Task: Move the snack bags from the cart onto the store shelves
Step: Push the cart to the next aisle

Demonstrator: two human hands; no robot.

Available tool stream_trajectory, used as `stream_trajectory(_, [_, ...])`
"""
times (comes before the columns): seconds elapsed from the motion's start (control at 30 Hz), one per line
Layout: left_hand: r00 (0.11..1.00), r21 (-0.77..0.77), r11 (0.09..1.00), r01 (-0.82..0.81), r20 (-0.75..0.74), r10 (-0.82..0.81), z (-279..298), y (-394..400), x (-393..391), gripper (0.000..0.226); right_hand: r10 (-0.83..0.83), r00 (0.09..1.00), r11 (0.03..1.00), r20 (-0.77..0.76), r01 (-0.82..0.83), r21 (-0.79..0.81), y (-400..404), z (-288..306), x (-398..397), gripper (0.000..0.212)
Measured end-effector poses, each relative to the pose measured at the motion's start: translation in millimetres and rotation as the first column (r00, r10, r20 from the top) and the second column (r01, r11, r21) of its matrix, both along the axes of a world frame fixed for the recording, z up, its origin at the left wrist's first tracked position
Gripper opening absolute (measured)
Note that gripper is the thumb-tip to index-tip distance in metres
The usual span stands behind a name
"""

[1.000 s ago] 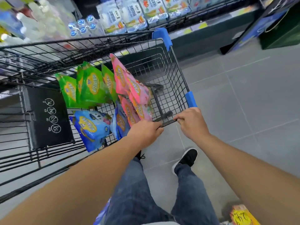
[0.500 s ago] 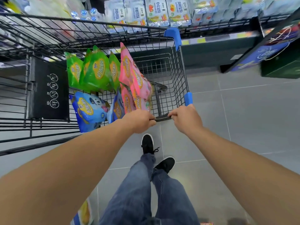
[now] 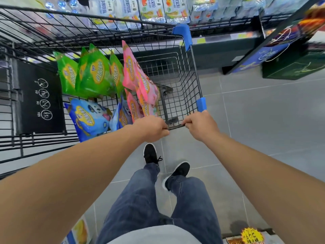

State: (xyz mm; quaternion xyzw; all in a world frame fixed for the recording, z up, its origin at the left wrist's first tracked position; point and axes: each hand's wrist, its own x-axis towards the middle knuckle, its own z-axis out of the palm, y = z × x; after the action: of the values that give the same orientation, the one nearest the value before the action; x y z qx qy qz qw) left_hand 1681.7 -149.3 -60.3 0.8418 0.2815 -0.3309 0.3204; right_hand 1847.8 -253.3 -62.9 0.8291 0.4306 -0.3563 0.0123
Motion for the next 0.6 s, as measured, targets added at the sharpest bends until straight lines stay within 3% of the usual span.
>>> stream_trajectory(0.13, [1.000, -0.014, 1.000, -0.001, 0.000, 0.001, 2, 0, 11, 0.040, 0.012, 1.000, 1.000, 0.001, -0.012, -0.007, -1, 0, 13, 0.022])
stream_trajectory(0.33, [0.998, -0.026, 0.998, -0.053, -0.046, 0.052, 7, -4, 25, 0.035, 0.184, 0.983, 0.983, -0.023, -0.184, -0.006, 2, 6, 32, 0.025])
stream_trajectory(0.5, [0.979, 0.063, 0.979, -0.191, -0.054, 0.195, 10, -24, 32, 0.022, 0.360, 0.932, 0.933, -0.038, -0.360, 0.014, 10, 9, 50, 0.029])
stream_trajectory(0.6, [0.938, 0.121, 0.931, -0.344, 0.009, 0.345, 10, -37, 35, 0.031, 0.438, 0.898, 0.899, -0.036, -0.437, 0.033, 16, 13, 63, 0.026])
